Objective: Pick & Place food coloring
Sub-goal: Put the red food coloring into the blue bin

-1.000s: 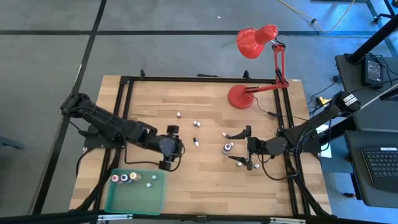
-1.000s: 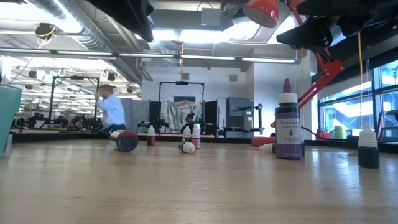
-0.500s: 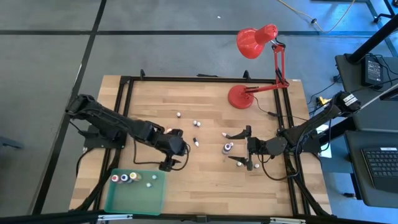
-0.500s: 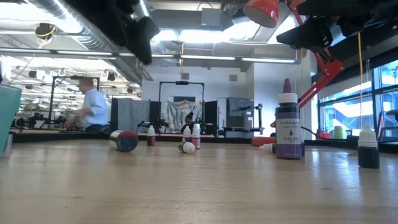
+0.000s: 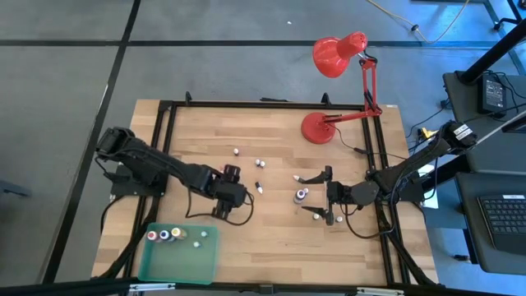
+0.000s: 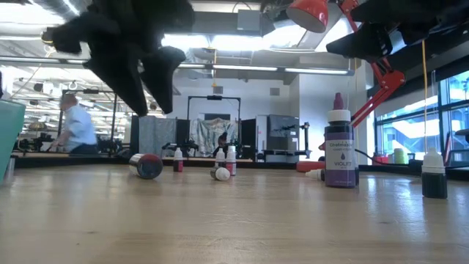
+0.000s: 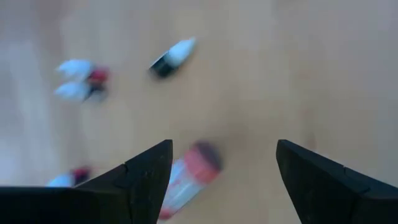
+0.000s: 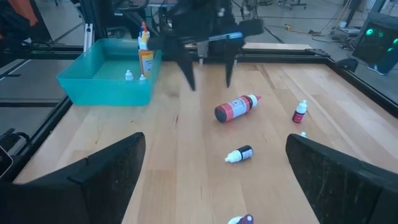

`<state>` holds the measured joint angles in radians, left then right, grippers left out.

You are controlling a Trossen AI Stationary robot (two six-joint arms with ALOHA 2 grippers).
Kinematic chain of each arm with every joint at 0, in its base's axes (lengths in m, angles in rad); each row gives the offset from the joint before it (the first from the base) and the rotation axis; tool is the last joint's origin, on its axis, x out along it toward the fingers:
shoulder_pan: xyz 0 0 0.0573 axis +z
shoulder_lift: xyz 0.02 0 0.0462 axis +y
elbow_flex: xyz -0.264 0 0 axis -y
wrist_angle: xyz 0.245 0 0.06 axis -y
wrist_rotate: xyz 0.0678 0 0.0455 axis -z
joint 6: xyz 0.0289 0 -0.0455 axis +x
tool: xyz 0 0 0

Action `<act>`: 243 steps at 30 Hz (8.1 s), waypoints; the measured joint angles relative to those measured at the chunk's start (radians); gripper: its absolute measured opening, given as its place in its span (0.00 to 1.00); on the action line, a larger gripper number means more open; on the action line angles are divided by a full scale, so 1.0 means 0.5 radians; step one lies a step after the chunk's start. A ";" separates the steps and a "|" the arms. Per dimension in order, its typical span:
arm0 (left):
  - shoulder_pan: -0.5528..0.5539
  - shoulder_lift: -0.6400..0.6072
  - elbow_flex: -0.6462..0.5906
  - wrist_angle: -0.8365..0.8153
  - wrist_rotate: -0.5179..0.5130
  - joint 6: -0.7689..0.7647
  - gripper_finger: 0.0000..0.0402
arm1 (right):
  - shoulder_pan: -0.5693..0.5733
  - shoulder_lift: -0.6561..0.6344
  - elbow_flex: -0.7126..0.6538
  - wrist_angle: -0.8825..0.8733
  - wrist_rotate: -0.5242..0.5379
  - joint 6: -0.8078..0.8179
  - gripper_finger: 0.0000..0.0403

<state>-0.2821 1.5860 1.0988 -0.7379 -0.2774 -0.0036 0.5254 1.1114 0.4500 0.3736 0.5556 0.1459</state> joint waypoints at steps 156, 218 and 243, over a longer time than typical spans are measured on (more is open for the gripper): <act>-0.296 -0.516 -1.015 3.659 0.972 1.379 0.33 | -0.281 1.527 1.186 1.541 -1.055 -0.744 0.80; -0.206 -0.516 -0.958 3.728 1.190 1.746 0.33 | -0.416 1.527 1.467 1.234 -1.393 -0.734 0.42; -0.152 -0.517 -0.958 3.726 1.309 1.544 0.33 | -0.417 1.527 1.466 1.202 -1.370 -0.733 0.31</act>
<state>-0.3580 1.3277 0.6201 1.1252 0.3770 0.7684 0.3168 1.8748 1.1831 0.9746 -0.1295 -0.2207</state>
